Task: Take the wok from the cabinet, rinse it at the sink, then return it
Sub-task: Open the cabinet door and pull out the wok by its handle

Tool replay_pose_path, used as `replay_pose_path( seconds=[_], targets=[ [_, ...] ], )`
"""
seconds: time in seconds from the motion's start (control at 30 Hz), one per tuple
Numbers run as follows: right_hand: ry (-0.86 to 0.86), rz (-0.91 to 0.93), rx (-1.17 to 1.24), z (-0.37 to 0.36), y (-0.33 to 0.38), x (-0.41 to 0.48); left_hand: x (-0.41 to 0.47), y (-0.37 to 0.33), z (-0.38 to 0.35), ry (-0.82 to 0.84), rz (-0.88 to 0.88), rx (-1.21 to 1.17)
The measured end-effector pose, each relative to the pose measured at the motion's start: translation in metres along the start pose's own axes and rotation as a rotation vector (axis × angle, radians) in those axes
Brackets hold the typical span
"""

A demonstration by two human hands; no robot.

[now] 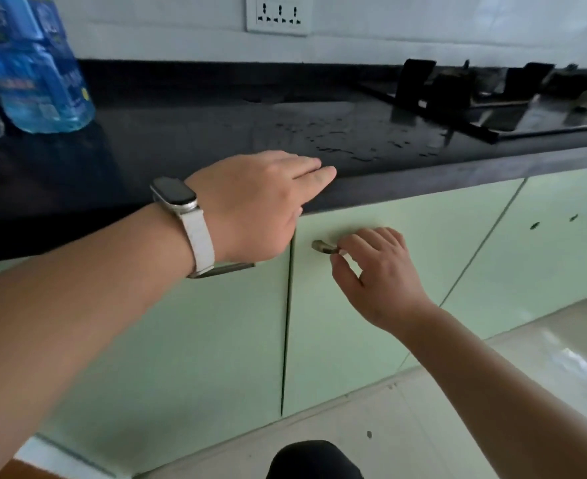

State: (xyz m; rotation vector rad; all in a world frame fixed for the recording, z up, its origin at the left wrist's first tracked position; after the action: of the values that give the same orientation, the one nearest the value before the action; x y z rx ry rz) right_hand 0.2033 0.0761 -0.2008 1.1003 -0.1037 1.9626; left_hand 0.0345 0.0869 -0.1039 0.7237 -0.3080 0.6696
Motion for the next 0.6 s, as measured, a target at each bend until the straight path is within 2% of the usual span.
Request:
replay_pose_path(
  seconds=[0.37,0.6],
  targets=[
    [0.256,-0.078,-0.044,0.036,0.017,-0.013,-0.004,0.002,0.005,-0.008,0.008,0.04],
    [0.327,-0.067,-0.046,0.069,0.028,-0.038,-0.004,0.001,0.007,-0.035,0.024,0.017]
  ],
)
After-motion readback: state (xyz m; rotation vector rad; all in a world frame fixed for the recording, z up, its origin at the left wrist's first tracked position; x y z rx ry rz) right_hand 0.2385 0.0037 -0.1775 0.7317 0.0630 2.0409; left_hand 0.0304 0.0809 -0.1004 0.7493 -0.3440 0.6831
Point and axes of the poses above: each hand's wrist, its own x-axis towards the middle knuckle, its own z-axis out of the back of the hand, y = z × x, the point moved 5 cm from there along x, towards the middle knuckle, and after that the axes turned 15 degrees about x, right-handed, at the moved point
